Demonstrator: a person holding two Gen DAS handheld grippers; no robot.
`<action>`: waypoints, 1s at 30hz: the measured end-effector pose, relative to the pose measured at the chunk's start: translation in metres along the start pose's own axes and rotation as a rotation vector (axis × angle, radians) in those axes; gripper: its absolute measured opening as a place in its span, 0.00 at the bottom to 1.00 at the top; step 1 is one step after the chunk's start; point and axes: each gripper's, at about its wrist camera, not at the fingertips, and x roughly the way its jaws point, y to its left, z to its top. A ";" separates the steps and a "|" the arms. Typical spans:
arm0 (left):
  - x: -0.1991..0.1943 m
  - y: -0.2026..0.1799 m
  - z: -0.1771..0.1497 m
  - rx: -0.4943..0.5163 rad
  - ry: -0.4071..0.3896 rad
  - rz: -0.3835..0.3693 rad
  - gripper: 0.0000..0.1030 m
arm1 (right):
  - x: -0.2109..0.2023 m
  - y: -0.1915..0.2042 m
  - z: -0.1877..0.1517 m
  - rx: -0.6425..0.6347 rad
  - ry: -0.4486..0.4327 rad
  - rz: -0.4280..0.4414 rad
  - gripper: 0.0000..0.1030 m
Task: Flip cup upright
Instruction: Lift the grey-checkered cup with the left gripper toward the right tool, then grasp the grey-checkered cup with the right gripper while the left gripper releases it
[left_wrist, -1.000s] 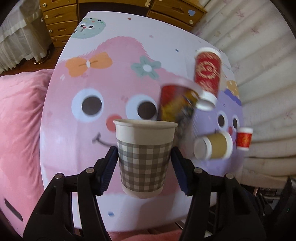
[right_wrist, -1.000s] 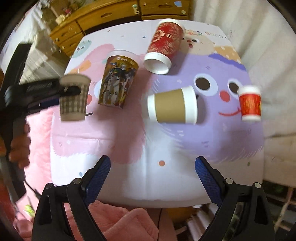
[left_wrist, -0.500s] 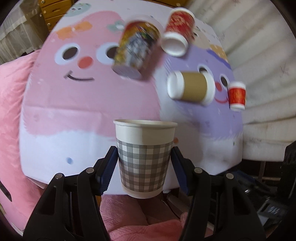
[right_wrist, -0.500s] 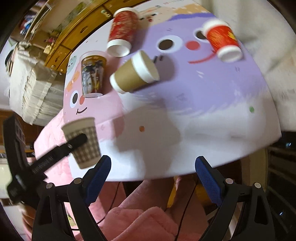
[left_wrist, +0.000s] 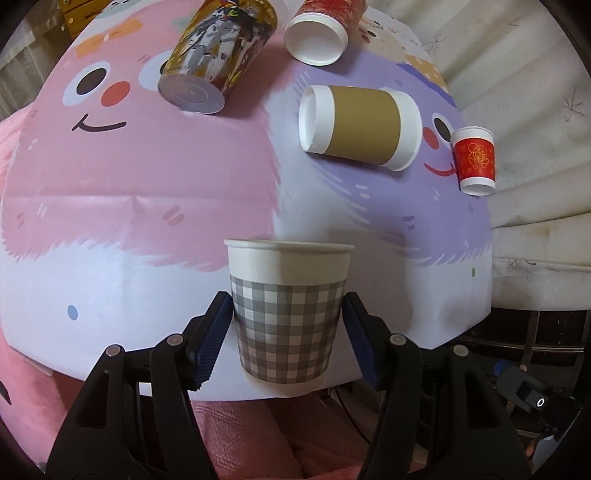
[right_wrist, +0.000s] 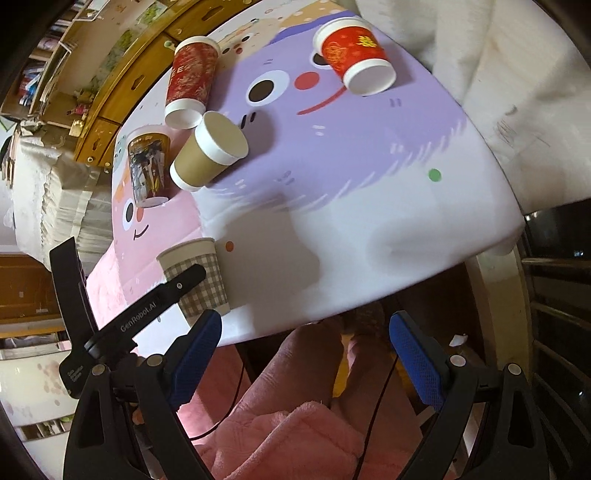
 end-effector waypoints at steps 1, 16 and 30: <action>-0.001 0.001 0.001 0.001 0.001 -0.007 0.58 | -0.001 -0.003 -0.001 0.008 -0.001 0.003 0.91; -0.050 0.031 0.000 -0.034 0.000 -0.054 0.80 | 0.013 0.052 0.027 -0.061 0.019 0.064 0.91; -0.095 0.113 -0.026 -0.183 -0.050 0.017 0.80 | 0.101 0.142 0.042 -0.197 0.115 -0.040 0.93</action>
